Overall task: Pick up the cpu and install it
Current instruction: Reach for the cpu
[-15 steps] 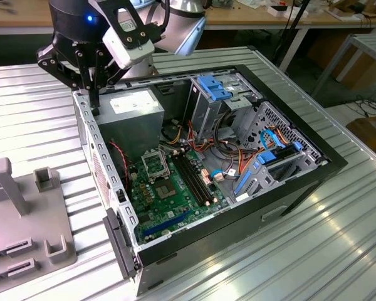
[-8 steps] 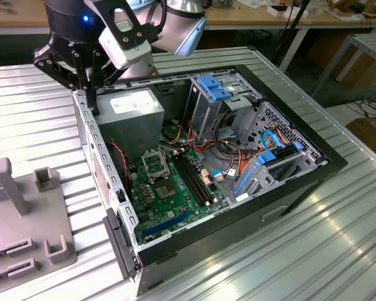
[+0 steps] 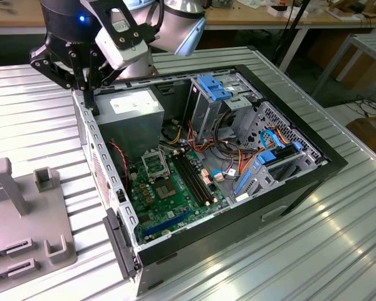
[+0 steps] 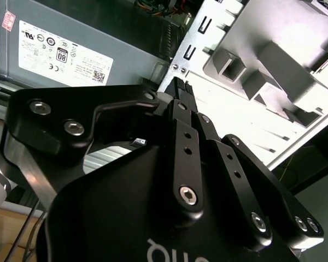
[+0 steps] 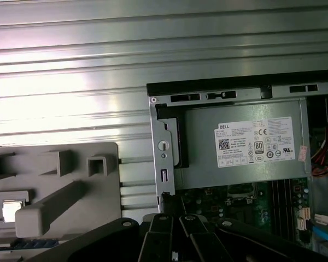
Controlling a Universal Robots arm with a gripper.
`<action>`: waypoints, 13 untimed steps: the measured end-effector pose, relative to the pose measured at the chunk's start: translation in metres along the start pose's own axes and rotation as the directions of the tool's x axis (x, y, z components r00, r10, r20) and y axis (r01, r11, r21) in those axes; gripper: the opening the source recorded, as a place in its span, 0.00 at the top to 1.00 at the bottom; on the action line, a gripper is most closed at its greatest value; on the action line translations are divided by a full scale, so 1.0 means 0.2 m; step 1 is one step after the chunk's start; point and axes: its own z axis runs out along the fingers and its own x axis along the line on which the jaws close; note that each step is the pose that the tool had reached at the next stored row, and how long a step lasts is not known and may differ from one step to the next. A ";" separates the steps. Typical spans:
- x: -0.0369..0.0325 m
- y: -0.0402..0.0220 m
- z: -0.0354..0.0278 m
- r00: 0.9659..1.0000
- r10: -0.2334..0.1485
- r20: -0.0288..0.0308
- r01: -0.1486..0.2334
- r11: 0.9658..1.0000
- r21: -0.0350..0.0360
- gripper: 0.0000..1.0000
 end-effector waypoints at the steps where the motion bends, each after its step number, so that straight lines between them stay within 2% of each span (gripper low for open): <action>1: 0.002 0.000 0.000 1.000 0.000 0.000 0.000 1.000 0.000 0.88; 13: 0.027 -0.002 0.000 1.000 0.000 0.000 0.000 1.000 0.000 0.88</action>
